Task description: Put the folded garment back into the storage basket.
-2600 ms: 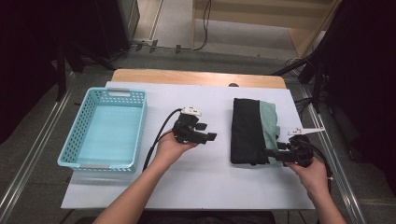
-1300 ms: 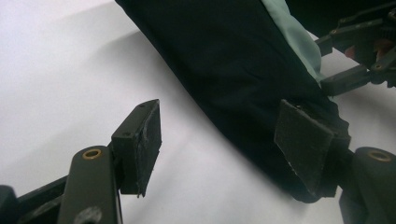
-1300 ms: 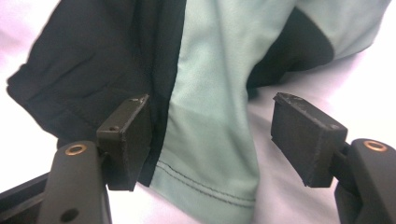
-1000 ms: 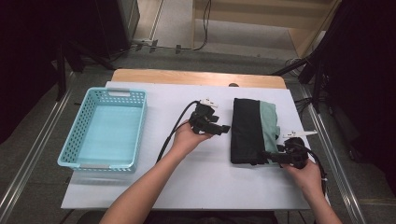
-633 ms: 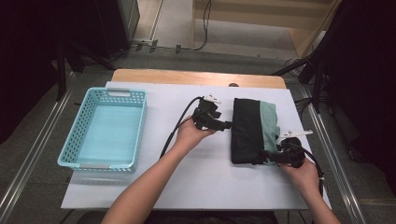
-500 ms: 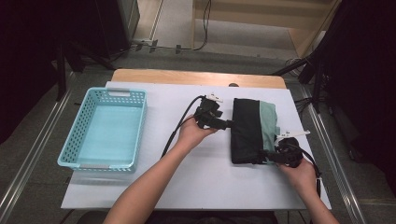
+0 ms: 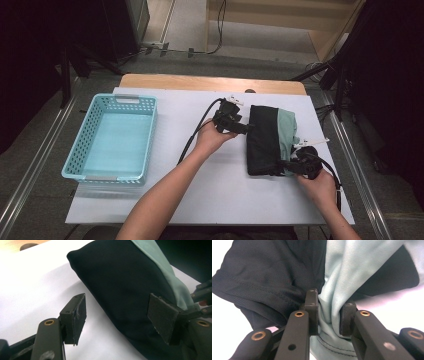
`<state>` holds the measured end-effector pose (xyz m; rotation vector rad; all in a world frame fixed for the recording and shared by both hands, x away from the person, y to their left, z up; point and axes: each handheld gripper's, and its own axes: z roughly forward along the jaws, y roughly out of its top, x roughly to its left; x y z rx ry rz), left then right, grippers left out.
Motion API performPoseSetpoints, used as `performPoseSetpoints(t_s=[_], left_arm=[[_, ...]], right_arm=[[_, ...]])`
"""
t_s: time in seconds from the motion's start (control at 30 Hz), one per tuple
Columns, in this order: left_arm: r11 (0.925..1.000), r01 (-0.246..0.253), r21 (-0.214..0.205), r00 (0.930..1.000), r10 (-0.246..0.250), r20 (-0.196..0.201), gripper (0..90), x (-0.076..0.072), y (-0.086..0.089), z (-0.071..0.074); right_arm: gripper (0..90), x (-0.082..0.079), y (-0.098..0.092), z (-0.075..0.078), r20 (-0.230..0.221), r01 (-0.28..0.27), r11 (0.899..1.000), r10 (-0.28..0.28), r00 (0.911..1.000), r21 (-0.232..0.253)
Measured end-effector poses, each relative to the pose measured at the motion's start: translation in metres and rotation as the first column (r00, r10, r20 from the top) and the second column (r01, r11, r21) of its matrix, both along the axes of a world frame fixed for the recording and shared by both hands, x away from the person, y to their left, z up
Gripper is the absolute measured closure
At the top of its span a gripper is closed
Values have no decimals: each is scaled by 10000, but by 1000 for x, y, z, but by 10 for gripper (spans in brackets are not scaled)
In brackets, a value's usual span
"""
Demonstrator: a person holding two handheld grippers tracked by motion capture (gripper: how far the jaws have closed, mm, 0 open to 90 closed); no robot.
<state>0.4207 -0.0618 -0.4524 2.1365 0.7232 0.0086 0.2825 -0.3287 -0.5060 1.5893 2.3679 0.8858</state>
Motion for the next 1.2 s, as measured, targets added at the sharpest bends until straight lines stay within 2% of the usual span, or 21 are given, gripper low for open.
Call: performPoseSetpoints(t_s=[0.13, 0.2, 0.5, 0.57, 0.67, 0.87, 0.9, 1.03, 1.2], left_arm=[[10000, -47, 36, 10000, 47, 6, 328, 4, -4, -2], [9998, -81, 183, 10000, 81, 30, 328, 8, -6, -3], [9995, -227, 207, 9997, 227, 23, 327, 18, -16, -6], [9991, -255, 350, 9997, 253, 53, 327, 21, -21, -8], [9991, -233, 359, 9997, 235, -48, 327, 23, -24, -9], [9986, -143, 510, 9999, 147, -71, 327, 25, -35, -20], [9983, -71, 578, 10000, 74, -46, 327, 25, -36, -21], [9993, -89, 359, 10000, 88, 26, 306, 26, -38, -26], [9980, 145, 610, 9988, -173, 453, 287, 24, -43, -30]], right_arm=[[722, 0, 1, 1, -1, -19, 10000, 19, 10000, -70], [720, 1, 0, 1, -38, -30, 10000, 30, 10000, -47], [713, 1, 0, 1, -74, -43, 10000, 43, 10000, -56], [710, 2, 0, 1, -75, -31, 10000, 31, 10000, -65], [703, 2, -1, 1, -118, -37, 10000, 37, 9999, -24], [699, 2, 0, 2, -91, -70, 9999, 69, 9999, -132], [697, 2, 0, 1, -92, -82, 9999, 80, 9999, -127], [690, 3, -1, 1, -60, -131, 9999, 131, 9999, -100], [690, 2, 0, 1, -37, -188, 9995, 188, 9998, -250]])
